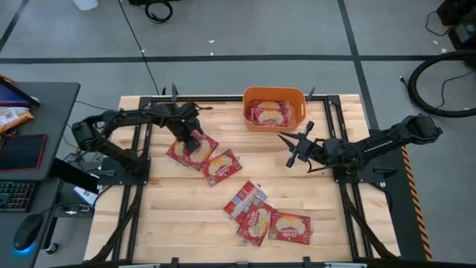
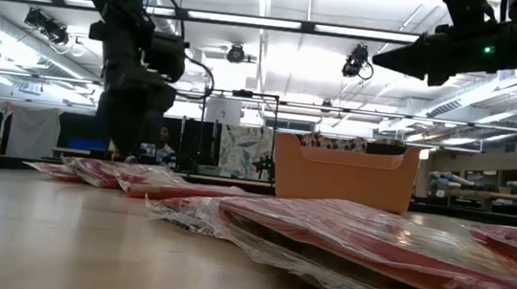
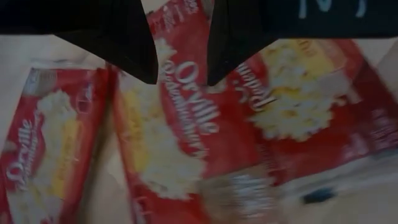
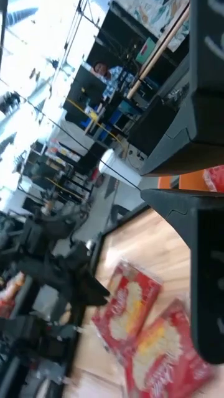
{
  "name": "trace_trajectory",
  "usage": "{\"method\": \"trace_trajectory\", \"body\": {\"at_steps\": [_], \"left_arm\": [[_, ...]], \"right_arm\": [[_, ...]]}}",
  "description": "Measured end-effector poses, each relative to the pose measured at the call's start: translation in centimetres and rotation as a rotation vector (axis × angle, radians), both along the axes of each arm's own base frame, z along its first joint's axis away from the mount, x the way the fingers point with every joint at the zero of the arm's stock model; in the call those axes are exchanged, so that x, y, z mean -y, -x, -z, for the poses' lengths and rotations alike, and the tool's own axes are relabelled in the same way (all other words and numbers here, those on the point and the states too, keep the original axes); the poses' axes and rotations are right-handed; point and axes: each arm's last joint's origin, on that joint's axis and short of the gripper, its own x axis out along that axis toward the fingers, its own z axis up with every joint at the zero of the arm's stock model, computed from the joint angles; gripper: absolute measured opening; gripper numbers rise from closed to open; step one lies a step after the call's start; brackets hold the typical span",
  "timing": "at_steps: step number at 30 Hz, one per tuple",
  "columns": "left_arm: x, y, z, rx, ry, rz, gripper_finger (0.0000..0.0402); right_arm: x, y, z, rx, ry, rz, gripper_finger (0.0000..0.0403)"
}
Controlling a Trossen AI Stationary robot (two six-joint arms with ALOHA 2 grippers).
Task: Sort popcorn bags into baskets
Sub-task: Put the popcorn bag into the bin
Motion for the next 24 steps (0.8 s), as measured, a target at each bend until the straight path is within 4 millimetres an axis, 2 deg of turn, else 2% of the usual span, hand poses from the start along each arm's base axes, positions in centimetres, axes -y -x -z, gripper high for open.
{"method": "trace_trajectory", "body": {"at_steps": [7,16,24], "left_arm": [[-1.06,0.97,0.38,-0.009,0.027,-0.128,0.0149],[-1.14,0.91,0.37,-0.006,0.009,-0.118,0.0222],[-1.21,0.82,0.44,-0.001,0.000,-0.105,0.0211]], "right_arm": [[-0.02,-0.03,0.13,-0.016,0.006,-0.015,0.0048],[-0.01,-0.04,0.21,-0.029,0.014,-0.014,0.0048],[-0.01,-0.03,0.19,-0.027,0.013,-0.014,0.0048]]}}
